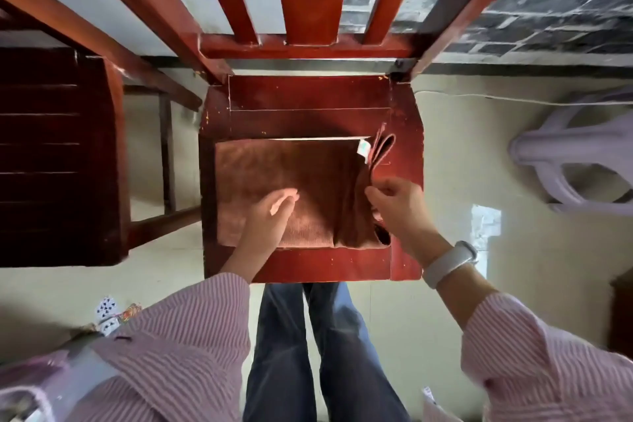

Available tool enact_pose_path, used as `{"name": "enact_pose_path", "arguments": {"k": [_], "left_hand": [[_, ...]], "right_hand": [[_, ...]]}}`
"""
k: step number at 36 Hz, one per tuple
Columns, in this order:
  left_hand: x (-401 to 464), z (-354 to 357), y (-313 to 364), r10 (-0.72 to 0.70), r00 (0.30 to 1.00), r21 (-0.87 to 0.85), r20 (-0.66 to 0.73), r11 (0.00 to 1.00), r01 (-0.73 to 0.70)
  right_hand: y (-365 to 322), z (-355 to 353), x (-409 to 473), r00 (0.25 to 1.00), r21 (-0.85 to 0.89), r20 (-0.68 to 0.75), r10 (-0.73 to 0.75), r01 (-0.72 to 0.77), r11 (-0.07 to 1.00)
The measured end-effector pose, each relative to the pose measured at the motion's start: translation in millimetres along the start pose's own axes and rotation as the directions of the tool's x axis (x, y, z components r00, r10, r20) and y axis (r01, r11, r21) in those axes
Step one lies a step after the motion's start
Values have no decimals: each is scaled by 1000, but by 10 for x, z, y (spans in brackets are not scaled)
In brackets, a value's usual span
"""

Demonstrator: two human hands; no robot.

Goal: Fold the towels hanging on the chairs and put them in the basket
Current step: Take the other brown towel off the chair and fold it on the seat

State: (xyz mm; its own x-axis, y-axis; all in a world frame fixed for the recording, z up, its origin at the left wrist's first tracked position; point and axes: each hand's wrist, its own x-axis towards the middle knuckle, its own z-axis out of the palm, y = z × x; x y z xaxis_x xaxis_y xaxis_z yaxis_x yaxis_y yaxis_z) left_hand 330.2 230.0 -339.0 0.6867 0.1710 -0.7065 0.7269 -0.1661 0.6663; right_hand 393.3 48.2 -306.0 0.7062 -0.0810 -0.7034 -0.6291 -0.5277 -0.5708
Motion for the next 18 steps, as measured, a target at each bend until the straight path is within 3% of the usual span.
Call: {"name": "enact_pose_path", "arguments": {"k": [2,4,7,9,13,15,18], "left_hand": [[-72,-84,22,-172,984,-328,37,928,175],[-157,-181,-46,-223,973,-541,66,811,223],[-274,-325,-232,-304,951,-739,53,628,242],[-290,-372,-355,-362,932,-800,31,550,240],[-264,-316,-513,-372,927,-778,-42,595,203],[-220,-243,-585,-346,933,-688,-97,701,189],[-148,-140,-671,-213,952,-481,-218,873,85]], "right_hand": [[-162,213,-47,998,-15,50,-48,49,999],[-327,471,-91,987,-18,142,-76,80,997],[-469,838,-96,940,79,334,-75,51,996],[-526,934,-15,937,-25,337,-94,109,994],[-607,861,241,932,-377,166,-322,361,853],[-606,829,397,861,-544,200,-468,495,678],[-662,853,593,827,-664,318,-464,543,514]]}}
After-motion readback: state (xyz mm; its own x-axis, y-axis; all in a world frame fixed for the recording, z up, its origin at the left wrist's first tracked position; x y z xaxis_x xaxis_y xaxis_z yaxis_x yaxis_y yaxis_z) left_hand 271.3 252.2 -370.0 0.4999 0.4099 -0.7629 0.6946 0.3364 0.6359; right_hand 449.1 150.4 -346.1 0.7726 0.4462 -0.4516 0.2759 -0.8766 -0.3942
